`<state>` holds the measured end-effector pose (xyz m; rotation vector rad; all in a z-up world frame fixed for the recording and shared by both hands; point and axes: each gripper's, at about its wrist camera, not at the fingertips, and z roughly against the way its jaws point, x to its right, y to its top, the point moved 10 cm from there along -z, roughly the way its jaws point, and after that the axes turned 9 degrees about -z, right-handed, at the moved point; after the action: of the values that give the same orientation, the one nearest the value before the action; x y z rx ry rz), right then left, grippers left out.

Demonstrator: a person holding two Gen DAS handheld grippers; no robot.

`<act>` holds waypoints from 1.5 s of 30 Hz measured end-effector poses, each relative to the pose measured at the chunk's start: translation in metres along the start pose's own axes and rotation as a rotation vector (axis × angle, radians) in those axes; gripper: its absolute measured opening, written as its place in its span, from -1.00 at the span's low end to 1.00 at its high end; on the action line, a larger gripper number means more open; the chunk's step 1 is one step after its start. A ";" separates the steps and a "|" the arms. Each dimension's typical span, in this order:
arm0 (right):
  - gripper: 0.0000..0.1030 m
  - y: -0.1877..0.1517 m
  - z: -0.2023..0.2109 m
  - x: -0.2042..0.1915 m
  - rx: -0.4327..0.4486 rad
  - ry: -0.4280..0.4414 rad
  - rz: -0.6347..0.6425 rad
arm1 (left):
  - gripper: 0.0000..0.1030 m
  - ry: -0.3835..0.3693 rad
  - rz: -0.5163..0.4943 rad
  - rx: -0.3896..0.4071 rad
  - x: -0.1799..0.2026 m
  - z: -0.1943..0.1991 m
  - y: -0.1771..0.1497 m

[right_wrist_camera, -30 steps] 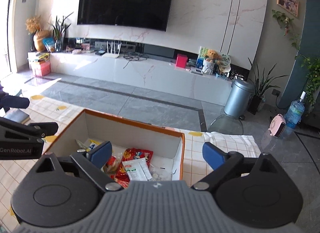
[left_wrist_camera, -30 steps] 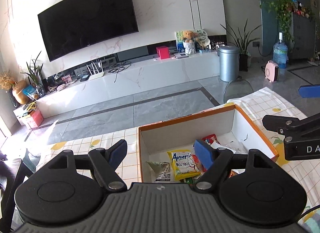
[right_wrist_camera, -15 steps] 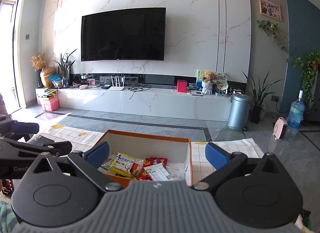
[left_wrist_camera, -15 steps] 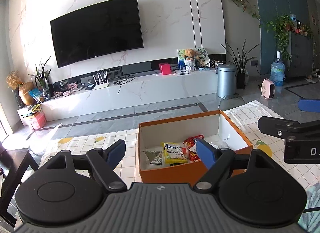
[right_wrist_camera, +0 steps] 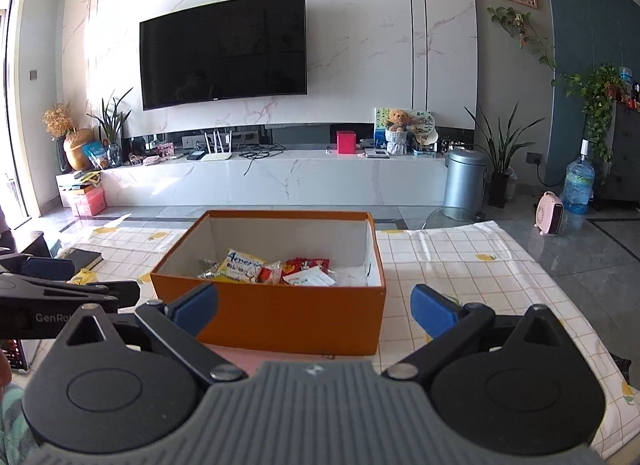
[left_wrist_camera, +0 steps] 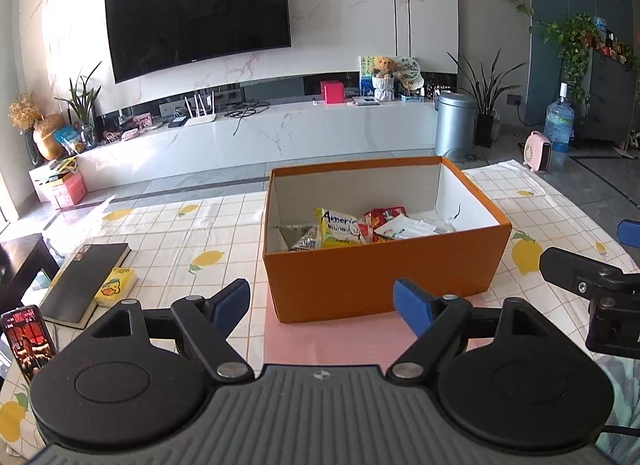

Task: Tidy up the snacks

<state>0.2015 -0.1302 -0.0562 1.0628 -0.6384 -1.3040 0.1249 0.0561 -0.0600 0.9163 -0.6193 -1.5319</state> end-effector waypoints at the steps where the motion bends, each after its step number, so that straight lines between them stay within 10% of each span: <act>1: 0.92 -0.005 -0.004 0.001 -0.008 -0.009 0.005 | 0.85 -0.002 -0.005 -0.009 0.002 -0.003 -0.003; 45: 0.92 -0.022 -0.048 0.008 -0.055 -0.023 -0.037 | 0.85 -0.013 -0.002 -0.108 0.011 -0.032 -0.025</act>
<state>0.2349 -0.1241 -0.0967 1.0206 -0.5995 -1.3602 0.1378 0.0530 -0.1002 0.8252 -0.5399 -1.5586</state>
